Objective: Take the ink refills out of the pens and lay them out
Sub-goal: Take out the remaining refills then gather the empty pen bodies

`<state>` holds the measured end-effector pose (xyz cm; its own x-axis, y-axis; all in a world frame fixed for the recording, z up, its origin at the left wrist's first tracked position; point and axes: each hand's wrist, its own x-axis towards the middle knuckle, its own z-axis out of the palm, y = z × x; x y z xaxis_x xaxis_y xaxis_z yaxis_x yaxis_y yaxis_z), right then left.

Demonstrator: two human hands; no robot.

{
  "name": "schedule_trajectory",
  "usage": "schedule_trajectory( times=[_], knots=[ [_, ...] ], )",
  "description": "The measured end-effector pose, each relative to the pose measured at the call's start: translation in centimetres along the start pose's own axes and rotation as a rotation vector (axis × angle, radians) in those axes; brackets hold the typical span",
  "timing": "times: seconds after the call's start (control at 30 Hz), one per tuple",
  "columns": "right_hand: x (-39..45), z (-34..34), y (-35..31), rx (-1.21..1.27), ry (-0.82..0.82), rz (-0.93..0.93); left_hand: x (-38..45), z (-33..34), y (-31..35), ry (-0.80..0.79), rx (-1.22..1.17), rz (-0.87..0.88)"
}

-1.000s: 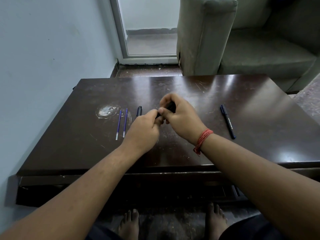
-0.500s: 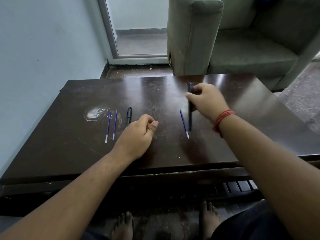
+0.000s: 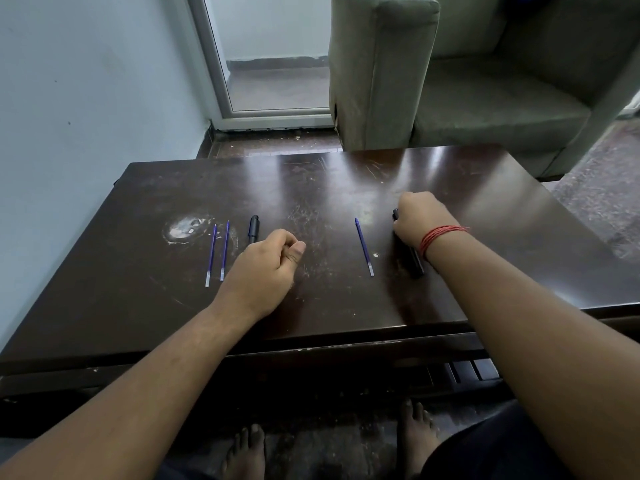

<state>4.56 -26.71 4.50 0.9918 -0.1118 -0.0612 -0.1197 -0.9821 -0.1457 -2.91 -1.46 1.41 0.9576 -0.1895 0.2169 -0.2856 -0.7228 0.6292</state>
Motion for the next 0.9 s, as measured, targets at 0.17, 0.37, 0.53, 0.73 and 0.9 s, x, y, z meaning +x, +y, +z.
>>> schedule_trajectory(
  times=[0.17,0.37,0.53,0.73,0.9],
  knots=[
    [0.0,-0.3,0.3,-0.021,0.027,-0.022,0.0,0.0,-0.1,0.004,0.004,0.003],
    [-0.2,-0.9,0.4,-0.037,0.017,-0.018,0.2,-0.4,-0.5,0.040,0.107,0.022],
    [-0.4,-1.6,0.3,0.016,0.117,-0.042,0.8,-1.9,-1.5,0.174,0.392,-0.051],
    [-1.3,-1.4,-1.7,0.018,0.187,-0.201,1.4,-3.2,-2.9,0.168,0.575,-0.157],
    [-1.9,-0.6,-3.4,0.011,0.157,-0.272,1.5,-2.6,-2.8,0.101,0.638,-0.195]
  ],
)
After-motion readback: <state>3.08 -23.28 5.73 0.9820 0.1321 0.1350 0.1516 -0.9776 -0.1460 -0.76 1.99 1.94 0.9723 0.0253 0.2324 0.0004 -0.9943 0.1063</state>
